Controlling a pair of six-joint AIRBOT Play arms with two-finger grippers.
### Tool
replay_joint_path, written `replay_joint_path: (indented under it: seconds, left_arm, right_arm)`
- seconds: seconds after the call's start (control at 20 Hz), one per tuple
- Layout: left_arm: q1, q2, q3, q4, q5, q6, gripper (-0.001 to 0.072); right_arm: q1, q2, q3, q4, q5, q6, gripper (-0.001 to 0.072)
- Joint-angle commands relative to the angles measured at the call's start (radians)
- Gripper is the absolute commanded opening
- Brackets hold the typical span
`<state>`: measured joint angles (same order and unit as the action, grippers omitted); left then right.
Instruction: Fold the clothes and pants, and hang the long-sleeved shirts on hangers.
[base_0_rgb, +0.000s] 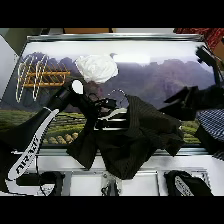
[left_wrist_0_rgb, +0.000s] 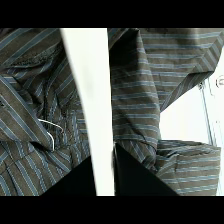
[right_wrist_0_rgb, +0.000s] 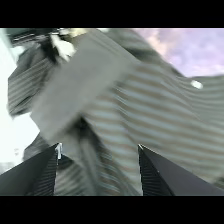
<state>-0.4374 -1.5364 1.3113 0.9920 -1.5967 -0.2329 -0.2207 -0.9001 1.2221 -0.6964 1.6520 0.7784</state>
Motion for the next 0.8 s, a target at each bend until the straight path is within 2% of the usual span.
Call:
replay_joint_path:
  seconds: [0.0,0.05,0.2,0.25,0.45,0.65,0.75]
  left_arm:
    - [0.001,0.000,0.000,0.000,0.001,0.001,0.0012]
    - [0.001,0.000,0.000,0.000,0.001,0.001,0.0012]
    - [0.001,0.000,0.000,0.001,0.000,0.001,0.0012]
    - [0.001,0.000,0.000,0.000,0.000,0.001,0.0012]
    - [0.001,0.000,0.000,0.001,0.000,0.001,0.0012]
    - [0.001,0.000,0.000,0.001,0.000,0.001,0.0013]
    - [0.001,0.000,0.000,0.000,0.001,0.001,0.0012]
  right_arm:
    - [-0.243,0.121,-0.301,0.060,-0.032,-0.291,0.0536]
    - [-0.271,0.136,-0.364,0.074,-0.032,-0.326,0.0535]
    - [-0.287,0.140,-0.492,0.193,-0.036,-0.573,0.0535]
    - [-0.287,0.131,-0.514,0.205,-0.060,-0.599,0.0536]
    - [-0.287,0.059,-0.523,0.203,-0.085,-0.600,0.0535]
    - [-0.287,-0.025,-0.523,0.160,0.000,-0.600,0.0535]
    - [-0.286,-0.058,-0.523,0.159,0.053,-0.640,0.0535]
